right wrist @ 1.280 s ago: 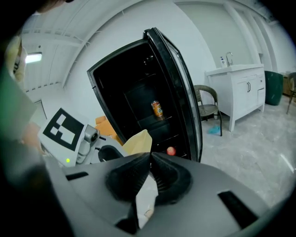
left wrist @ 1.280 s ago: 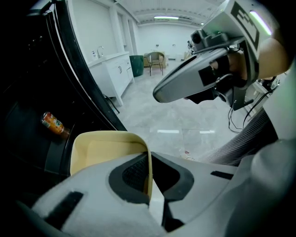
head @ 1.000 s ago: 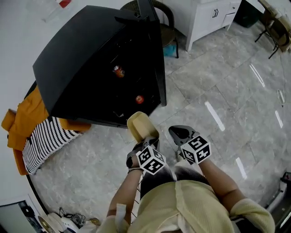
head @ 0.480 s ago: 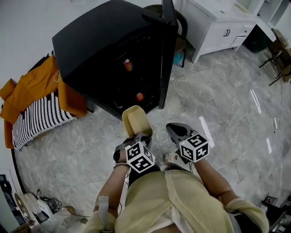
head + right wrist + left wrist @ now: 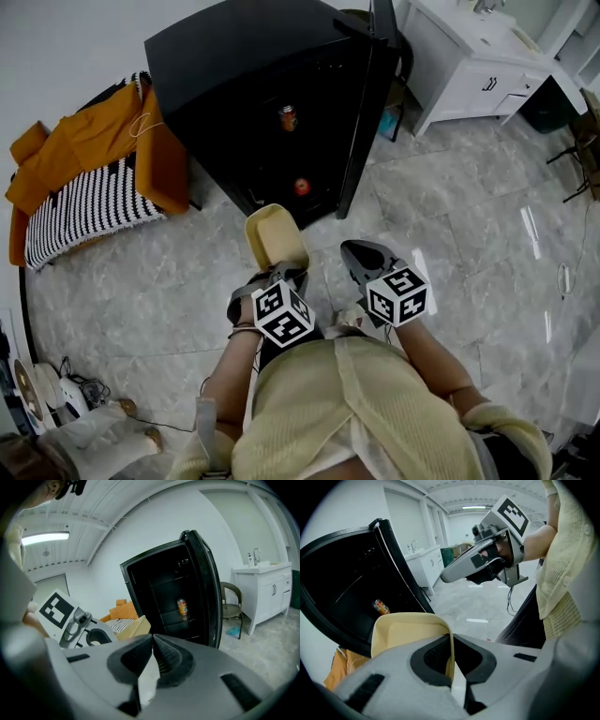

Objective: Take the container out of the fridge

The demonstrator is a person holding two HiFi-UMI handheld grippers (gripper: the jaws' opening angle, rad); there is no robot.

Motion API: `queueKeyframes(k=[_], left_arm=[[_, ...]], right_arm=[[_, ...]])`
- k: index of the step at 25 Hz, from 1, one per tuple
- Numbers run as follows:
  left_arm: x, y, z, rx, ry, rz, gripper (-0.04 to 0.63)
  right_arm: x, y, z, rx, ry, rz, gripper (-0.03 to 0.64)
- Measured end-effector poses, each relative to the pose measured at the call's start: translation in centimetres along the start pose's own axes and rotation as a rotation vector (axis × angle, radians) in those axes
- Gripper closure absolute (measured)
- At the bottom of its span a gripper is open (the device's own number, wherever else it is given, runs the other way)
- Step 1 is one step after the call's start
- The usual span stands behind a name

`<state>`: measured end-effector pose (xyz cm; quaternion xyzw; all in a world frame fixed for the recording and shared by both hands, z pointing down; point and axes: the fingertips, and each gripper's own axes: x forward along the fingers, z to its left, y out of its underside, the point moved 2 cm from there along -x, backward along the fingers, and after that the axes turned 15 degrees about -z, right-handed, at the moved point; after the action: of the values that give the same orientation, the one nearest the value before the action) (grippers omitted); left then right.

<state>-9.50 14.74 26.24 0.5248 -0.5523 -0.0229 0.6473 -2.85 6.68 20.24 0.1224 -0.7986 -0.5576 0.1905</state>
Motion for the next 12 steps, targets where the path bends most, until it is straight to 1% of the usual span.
queueKeyframes(k=[4, 12], left_arm=[[-0.9, 0.2, -0.2, -0.054, -0.018, -0.022, 0.569], [-2.5, 1.6, -0.3, -0.084, -0.074, 0.005, 0.570]], right_arm=[[0.4, 0.4, 1.1, -0.011, -0.030, 0.017, 0.588], [0.6, 0.7, 1.5, -0.054, -0.035, 0.054, 0.589]])
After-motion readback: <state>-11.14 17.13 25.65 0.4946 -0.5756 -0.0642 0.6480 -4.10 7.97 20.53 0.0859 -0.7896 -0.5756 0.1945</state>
